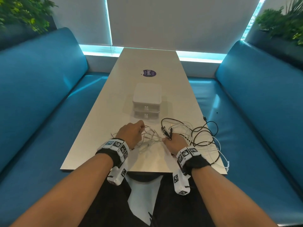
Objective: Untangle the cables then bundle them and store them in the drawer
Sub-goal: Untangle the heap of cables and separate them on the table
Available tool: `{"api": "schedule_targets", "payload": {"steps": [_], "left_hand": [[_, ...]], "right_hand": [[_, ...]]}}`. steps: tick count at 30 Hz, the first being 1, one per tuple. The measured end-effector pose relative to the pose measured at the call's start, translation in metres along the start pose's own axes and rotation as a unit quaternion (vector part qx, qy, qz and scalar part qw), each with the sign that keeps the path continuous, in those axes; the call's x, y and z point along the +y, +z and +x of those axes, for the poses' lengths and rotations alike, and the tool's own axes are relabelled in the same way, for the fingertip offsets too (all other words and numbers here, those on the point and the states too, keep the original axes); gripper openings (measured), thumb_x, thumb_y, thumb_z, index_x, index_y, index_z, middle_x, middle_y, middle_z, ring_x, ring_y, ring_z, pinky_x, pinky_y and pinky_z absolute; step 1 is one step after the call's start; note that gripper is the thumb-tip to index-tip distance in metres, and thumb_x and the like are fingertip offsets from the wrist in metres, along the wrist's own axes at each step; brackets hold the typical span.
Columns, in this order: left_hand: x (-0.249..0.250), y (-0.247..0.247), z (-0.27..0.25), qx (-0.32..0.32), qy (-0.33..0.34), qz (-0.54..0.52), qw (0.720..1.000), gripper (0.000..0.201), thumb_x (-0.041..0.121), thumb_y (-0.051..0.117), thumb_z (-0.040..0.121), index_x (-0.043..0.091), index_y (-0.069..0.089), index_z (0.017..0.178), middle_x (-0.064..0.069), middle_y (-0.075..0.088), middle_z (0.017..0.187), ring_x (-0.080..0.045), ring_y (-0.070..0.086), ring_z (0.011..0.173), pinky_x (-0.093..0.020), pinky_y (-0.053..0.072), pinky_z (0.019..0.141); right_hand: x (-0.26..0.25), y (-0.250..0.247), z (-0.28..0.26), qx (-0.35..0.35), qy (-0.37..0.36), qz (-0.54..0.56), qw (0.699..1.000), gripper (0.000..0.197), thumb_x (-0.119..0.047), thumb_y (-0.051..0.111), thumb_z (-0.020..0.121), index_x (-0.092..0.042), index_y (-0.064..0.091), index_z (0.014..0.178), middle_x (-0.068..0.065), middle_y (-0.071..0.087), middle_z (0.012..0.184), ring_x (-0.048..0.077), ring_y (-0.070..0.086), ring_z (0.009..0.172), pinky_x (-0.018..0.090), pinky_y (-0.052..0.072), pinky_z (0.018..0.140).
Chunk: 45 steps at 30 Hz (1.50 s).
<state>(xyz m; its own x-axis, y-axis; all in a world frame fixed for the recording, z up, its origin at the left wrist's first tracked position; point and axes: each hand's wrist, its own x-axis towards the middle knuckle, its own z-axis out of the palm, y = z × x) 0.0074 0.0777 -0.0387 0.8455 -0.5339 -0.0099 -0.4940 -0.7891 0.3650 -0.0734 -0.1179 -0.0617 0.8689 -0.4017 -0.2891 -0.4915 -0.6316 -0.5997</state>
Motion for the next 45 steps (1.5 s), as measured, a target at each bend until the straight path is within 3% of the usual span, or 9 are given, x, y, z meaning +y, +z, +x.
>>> {"api": "schedule_targets", "payload": {"steps": [8,11,15,21,25,28,34,41,45], "left_hand": [[-0.009,-0.001,-0.006,-0.022,-0.053,0.045,0.997,0.027,0.021,0.035,0.105,0.024,0.040,0.131,-0.004,0.058,0.083,-0.028,0.058,0.070,-0.034,0.043,0.064],[-0.010,-0.005,-0.006,0.036,-0.078,0.038,0.996,0.021,0.021,0.035,0.103,0.022,0.049,0.118,-0.009,0.066,0.092,-0.031,0.060,0.076,-0.035,0.044,0.066],[-0.022,-0.013,-0.005,0.143,-0.130,-0.007,0.981,0.033,0.045,0.034,0.102,0.021,0.056,0.097,-0.004,0.065,0.080,-0.032,0.060,0.077,-0.035,0.044,0.068],[-0.034,-0.003,-0.003,0.061,-0.127,0.168,0.976,0.030,0.040,0.041,0.100,0.021,0.058,0.116,-0.006,0.062,0.117,-0.028,0.060,0.104,-0.042,0.037,0.093],[-0.011,0.007,-0.003,0.131,-0.004,0.132,0.983,0.039,0.024,0.046,0.096,0.023,0.053,0.135,-0.002,0.051,0.139,-0.024,0.048,0.124,-0.045,0.031,0.103],[0.018,0.016,-0.003,0.068,0.111,0.115,0.985,0.043,0.031,0.041,0.100,0.023,0.049,0.141,-0.001,0.049,0.145,-0.022,0.043,0.132,-0.047,0.025,0.112],[0.032,0.028,0.006,-0.053,0.069,0.268,0.959,0.028,0.018,0.044,0.097,0.014,0.058,0.121,-0.009,0.057,0.123,-0.030,0.049,0.116,-0.048,0.027,0.104],[0.038,0.028,0.005,-0.045,0.092,0.288,0.952,0.034,0.002,0.048,0.089,0.013,0.054,0.121,-0.010,0.057,0.118,-0.032,0.049,0.114,-0.047,0.029,0.102],[0.054,0.029,0.003,-0.028,0.112,0.203,0.972,0.028,0.001,0.041,0.092,0.018,0.050,0.112,-0.002,0.061,0.088,-0.028,0.056,0.090,-0.043,0.029,0.094]], "right_hand": [[0.001,0.001,0.001,0.015,0.012,-0.013,1.000,0.038,-0.038,0.057,0.092,-0.013,0.066,0.119,0.012,0.069,0.106,0.031,0.066,0.098,0.035,0.053,0.081],[0.003,-0.003,0.001,0.014,0.017,-0.006,1.000,0.036,-0.034,0.054,0.094,-0.011,0.064,0.120,0.012,0.069,0.108,0.032,0.065,0.099,0.032,0.050,0.078],[0.007,-0.013,0.003,0.021,0.040,-0.028,0.999,0.036,-0.031,0.052,0.096,-0.008,0.061,0.122,0.015,0.067,0.114,0.033,0.065,0.103,0.038,0.054,0.086],[0.011,-0.021,-0.002,0.075,0.002,-0.119,0.990,0.036,-0.023,0.051,0.098,-0.012,0.057,0.132,0.012,0.064,0.126,0.030,0.060,0.116,0.031,0.046,0.091],[0.012,-0.026,-0.004,0.078,0.001,-0.129,0.989,0.034,-0.025,0.051,0.097,-0.012,0.060,0.128,0.013,0.065,0.122,0.032,0.061,0.113,0.034,0.048,0.092],[0.010,-0.027,-0.005,0.066,-0.001,-0.146,0.987,0.032,-0.029,0.050,0.098,-0.011,0.061,0.122,0.013,0.067,0.117,0.031,0.062,0.108,0.035,0.051,0.089],[0.013,-0.039,-0.003,0.083,-0.021,-0.133,0.987,0.034,-0.030,0.045,0.100,-0.006,0.064,0.116,0.015,0.068,0.110,0.032,0.063,0.103,0.034,0.049,0.085],[0.002,-0.035,-0.010,0.103,-0.089,-0.065,0.989,0.033,-0.033,0.045,0.101,-0.009,0.067,0.104,0.011,0.070,0.097,0.031,0.065,0.094,0.036,0.050,0.080],[-0.013,-0.026,-0.020,0.039,-0.144,-0.050,0.988,0.032,-0.035,0.047,0.102,-0.012,0.069,0.103,0.007,0.068,0.091,0.025,0.063,0.085,0.032,0.045,0.073]]}}
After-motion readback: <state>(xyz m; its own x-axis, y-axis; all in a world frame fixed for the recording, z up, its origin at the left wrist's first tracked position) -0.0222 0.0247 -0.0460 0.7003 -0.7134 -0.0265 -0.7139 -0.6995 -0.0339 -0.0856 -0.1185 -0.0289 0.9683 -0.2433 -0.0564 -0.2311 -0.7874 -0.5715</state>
